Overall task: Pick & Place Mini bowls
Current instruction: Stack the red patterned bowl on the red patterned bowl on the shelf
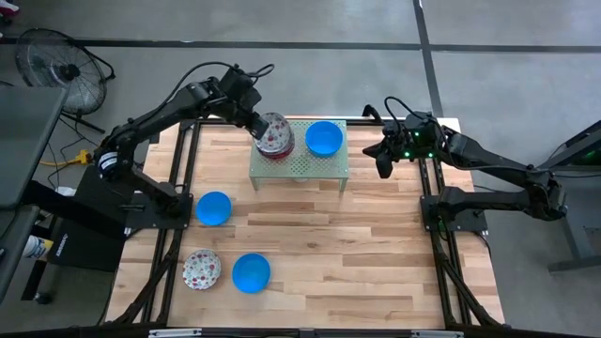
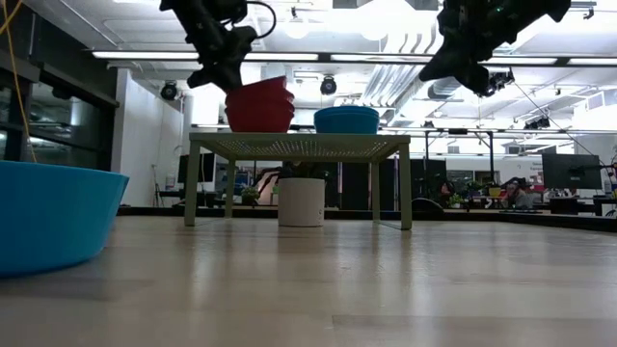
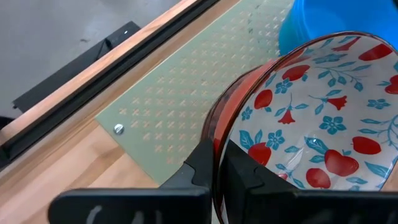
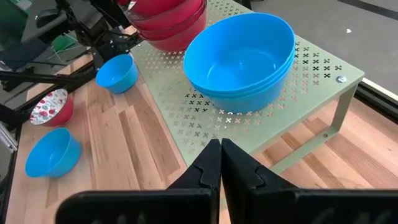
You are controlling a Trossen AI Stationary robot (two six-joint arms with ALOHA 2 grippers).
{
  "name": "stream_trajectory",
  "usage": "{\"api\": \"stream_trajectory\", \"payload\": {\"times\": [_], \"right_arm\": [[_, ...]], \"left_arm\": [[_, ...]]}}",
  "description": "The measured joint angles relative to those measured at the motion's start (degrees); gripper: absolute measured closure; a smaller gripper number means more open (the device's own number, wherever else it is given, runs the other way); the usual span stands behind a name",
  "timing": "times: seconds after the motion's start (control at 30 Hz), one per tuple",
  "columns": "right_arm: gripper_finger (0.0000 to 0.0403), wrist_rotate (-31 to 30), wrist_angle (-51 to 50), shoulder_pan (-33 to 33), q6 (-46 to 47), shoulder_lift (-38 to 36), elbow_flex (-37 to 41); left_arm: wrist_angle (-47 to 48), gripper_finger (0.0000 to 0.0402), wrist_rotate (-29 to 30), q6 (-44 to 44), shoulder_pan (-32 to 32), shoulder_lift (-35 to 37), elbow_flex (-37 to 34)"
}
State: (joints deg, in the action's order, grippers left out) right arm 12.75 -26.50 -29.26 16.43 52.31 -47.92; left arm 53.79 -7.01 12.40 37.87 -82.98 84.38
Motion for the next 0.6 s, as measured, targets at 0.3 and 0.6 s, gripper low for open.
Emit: {"api": "stream_trajectory", "payload": {"times": [0.3, 0.6], "right_arm": [[0.0403, -0.1, -1.2, 0.0, 0.0, 0.0, 0.0], [0.0403, 0.1, -2.2, 0.0, 0.0, 0.0, 0.0]], "left_arm": [[0.0, 0.0397, -0.2, -0.4, 0.0, 0.0, 0.0], [0.7, 0.0394, 0.0, 0.1, 0.0, 0.0, 0.0]]}}
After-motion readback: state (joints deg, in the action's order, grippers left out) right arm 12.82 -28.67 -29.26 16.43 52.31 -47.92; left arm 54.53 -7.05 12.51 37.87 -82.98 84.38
